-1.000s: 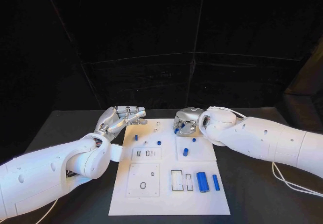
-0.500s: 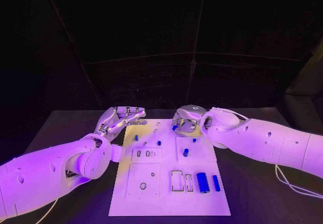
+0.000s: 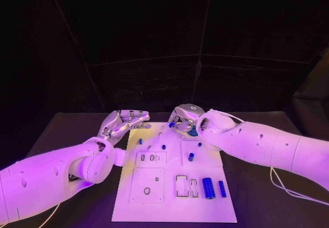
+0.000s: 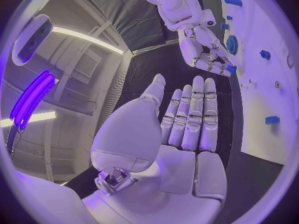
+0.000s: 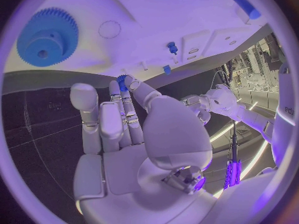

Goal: Assemble the parts on the task board

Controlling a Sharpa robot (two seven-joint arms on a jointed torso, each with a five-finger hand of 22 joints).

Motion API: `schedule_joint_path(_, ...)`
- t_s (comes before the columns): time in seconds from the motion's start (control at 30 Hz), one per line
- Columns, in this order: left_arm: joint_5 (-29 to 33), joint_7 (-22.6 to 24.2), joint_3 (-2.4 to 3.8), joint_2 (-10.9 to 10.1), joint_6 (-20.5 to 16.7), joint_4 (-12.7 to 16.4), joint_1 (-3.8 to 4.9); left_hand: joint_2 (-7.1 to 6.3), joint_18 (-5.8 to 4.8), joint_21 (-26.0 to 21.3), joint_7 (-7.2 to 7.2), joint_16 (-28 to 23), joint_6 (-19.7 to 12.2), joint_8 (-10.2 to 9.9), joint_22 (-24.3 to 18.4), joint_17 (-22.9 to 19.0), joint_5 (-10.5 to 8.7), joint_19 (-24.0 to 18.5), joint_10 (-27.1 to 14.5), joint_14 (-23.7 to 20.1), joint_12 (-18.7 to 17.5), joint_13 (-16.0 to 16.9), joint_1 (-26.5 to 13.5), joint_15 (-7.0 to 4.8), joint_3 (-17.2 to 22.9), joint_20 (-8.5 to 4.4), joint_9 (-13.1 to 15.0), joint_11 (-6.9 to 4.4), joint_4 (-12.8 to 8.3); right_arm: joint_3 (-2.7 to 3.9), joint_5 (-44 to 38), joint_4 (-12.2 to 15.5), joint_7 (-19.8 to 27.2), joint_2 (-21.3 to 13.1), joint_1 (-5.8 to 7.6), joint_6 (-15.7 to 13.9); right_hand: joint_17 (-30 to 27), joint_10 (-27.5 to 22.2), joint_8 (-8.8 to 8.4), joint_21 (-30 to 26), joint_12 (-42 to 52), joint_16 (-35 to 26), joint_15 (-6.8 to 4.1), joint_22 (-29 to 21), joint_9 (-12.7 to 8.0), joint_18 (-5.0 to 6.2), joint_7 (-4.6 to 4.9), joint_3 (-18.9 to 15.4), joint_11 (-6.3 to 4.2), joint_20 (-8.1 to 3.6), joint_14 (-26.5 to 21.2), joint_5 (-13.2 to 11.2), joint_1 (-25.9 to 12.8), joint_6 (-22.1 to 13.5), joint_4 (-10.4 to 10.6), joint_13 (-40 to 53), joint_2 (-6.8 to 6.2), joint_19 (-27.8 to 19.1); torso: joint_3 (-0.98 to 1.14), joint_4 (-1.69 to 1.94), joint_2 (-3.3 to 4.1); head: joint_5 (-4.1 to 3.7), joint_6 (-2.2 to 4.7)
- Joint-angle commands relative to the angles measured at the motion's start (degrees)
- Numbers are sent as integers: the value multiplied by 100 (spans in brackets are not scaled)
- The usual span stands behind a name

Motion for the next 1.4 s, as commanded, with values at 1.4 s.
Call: schedule_joint_path(1.4, -38, -30, 6, 40, 115, 1, 69, 21, 34, -46, 48, -44, 6, -45, -14, 14, -9, 18, -3, -3, -28, -7, -60, 40, 13, 27, -2, 48, -39, 4, -192, -603, -688, 737, 13, 121, -378, -950, -95, -43, -134, -72, 188, -240, -42, -32, 218, 103, 260, 218, -1, -149, -278, -730, 325, -34, -615, -281, -25, 35, 111, 31, -10)
